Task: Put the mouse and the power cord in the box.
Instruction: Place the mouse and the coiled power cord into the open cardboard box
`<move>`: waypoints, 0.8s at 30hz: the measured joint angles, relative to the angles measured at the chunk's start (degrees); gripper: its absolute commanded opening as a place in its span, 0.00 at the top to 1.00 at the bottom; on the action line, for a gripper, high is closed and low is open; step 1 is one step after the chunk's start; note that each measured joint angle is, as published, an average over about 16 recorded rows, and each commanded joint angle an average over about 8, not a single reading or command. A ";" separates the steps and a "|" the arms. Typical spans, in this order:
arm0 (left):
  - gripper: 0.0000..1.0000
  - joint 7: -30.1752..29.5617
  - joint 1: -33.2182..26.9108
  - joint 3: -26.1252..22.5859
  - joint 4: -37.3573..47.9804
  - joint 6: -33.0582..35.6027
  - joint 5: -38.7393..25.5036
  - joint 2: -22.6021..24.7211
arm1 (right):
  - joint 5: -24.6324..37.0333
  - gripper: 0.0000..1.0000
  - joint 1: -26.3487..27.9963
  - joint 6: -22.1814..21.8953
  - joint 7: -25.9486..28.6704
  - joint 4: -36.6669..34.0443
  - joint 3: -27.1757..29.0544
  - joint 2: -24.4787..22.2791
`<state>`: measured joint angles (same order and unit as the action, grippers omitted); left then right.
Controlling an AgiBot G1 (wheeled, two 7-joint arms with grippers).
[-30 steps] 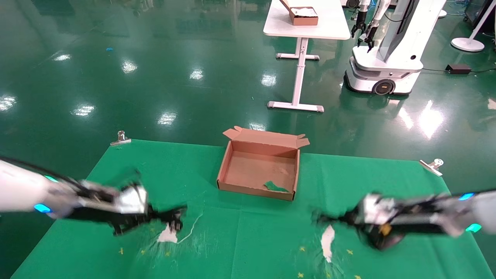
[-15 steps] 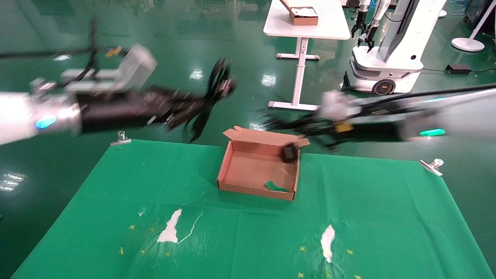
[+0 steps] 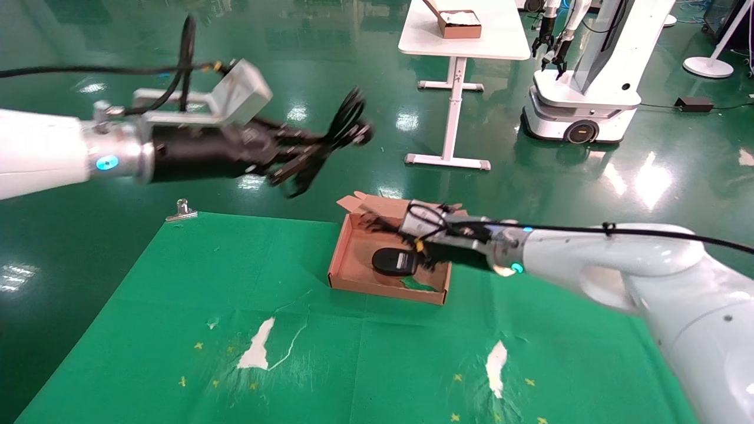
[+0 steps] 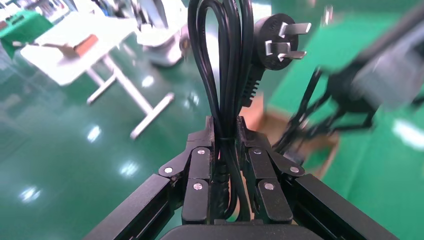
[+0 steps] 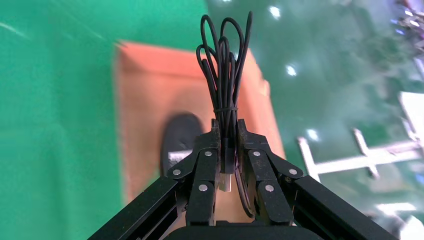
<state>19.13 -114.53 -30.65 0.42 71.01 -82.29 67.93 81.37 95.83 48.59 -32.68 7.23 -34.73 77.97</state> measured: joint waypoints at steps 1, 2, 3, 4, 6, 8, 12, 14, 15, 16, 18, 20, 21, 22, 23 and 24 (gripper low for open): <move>1.00 0.41 -0.08 -0.44 -0.20 0.24 -0.64 -0.38 | -0.21 0.14 -0.32 0.09 0.36 0.29 -0.09 -0.03; 1.00 0.84 -0.14 -0.87 -0.40 0.47 -1.25 -0.74 | -0.43 0.04 -0.57 0.14 0.70 0.53 -0.17 -0.06; 1.00 1.27 -0.17 -1.26 -0.56 0.65 -1.81 -1.08 | -0.68 0.00 -0.78 0.13 1.03 0.73 -0.23 -0.09; 1.00 1.68 -0.17 -1.60 -0.70 0.80 -2.31 -1.38 | -0.96 0.00 -0.94 0.05 1.35 0.89 -0.25 -0.13; 1.00 2.47 -0.09 -2.17 -0.92 0.92 -3.12 -1.83 | -1.60 0.00 -1.14 -0.39 1.87 1.08 -0.22 -0.22; 1.00 3.20 0.10 -2.58 -1.08 0.82 -3.71 -2.05 | -2.30 0.00 -1.21 -1.14 2.23 1.11 -0.08 -0.31; 1.00 4.89 0.94 -3.28 -1.48 -0.17 -4.73 -1.53 | -4.00 0.00 -1.16 -3.14 2.42 0.83 0.57 -0.59; 1.00 5.66 1.61 -3.54 -1.60 -1.21 -5.10 -0.72 | -4.94 0.00 -0.91 -4.39 2.19 0.56 1.07 -0.84; 1.00 6.04 2.01 -3.64 -1.66 -2.03 -5.26 -0.15 | -5.37 0.00 -0.68 -5.08 1.94 0.42 1.31 -1.01; 1.00 6.41 2.45 -3.72 -1.73 -3.08 -5.38 0.55 | -5.77 0.00 -0.38 -5.79 1.63 0.26 1.56 -1.22; 1.00 7.12 3.52 -3.81 -2.01 -5.79 -5.51 2.16 | -6.47 0.00 0.44 -7.15 0.76 -0.04 2.03 -1.81; 1.00 7.85 4.83 -3.87 -2.80 -8.76 -5.49 3.82 | -7.00 0.00 1.55 -8.18 -0.35 -0.30 2.42 -2.66; 1.00 8.18 5.58 -3.91 -3.43 -10.21 -5.39 4.64 | -7.20 0.00 2.19 -8.44 -0.99 -0.39 2.59 -3.21; 1.00 8.49 6.37 -3.97 -4.17 -11.61 -5.25 5.44 | -7.37 0.00 2.90 -8.52 -1.65 -0.44 2.73 -3.84; 1.00 8.78 7.19 -4.07 -5.01 -12.94 -5.08 6.22 | -7.53 0.00 3.65 -8.38 -2.32 -0.47 2.87 -4.58; 1.00 9.00 8.06 -4.21 -5.94 -14.19 -4.84 6.97 | -7.68 0.00 4.45 -7.95 -2.98 -0.45 3.00 -5.43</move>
<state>28.12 -106.47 -34.86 -5.53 56.82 -87.14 74.89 73.69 100.28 40.64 -35.66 6.78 -31.73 72.54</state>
